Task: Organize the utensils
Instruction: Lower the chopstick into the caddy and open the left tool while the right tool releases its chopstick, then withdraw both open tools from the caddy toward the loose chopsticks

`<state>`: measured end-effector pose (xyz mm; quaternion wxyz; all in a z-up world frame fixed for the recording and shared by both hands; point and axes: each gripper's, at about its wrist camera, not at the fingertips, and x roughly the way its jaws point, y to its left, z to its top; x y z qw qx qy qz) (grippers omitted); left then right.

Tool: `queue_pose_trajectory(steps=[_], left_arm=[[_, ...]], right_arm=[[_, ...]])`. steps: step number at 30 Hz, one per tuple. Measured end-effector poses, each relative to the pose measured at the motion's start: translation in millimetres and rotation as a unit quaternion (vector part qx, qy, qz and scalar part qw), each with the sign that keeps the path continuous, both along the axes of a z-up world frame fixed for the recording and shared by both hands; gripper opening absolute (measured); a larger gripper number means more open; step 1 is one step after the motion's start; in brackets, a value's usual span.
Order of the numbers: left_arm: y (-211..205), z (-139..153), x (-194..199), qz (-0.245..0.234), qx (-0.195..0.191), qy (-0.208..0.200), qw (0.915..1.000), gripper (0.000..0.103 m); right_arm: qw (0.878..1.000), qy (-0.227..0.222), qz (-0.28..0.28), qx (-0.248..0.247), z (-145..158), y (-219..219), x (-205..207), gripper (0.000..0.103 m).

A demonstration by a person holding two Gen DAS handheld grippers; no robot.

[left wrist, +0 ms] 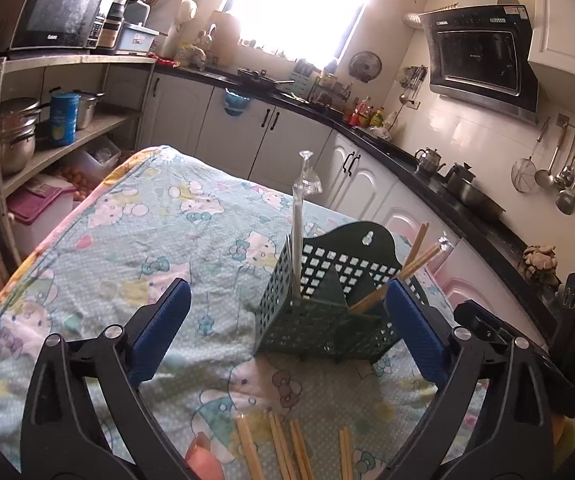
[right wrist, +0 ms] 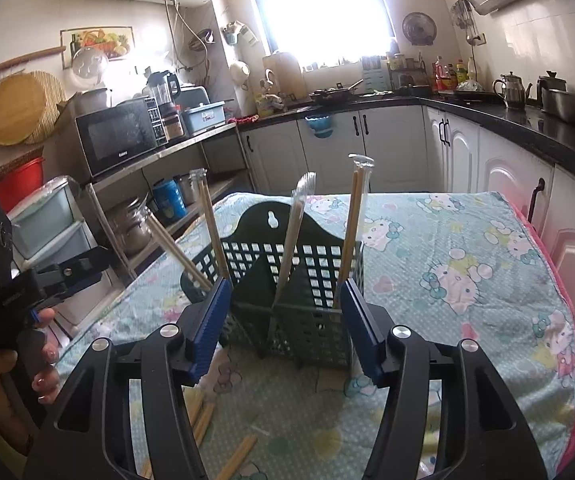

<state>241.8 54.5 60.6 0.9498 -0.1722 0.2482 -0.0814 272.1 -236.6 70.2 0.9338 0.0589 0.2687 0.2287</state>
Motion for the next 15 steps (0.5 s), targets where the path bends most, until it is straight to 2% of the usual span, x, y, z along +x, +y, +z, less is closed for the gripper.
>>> queue_pose_trajectory(steps=[15], left_arm=[[-6.6,-15.2,-30.1,-0.016,0.006,0.016,0.9997,0.091]], right_arm=[[1.0,0.01,0.009,-0.023,-9.2,-4.3,-32.2,0.057]])
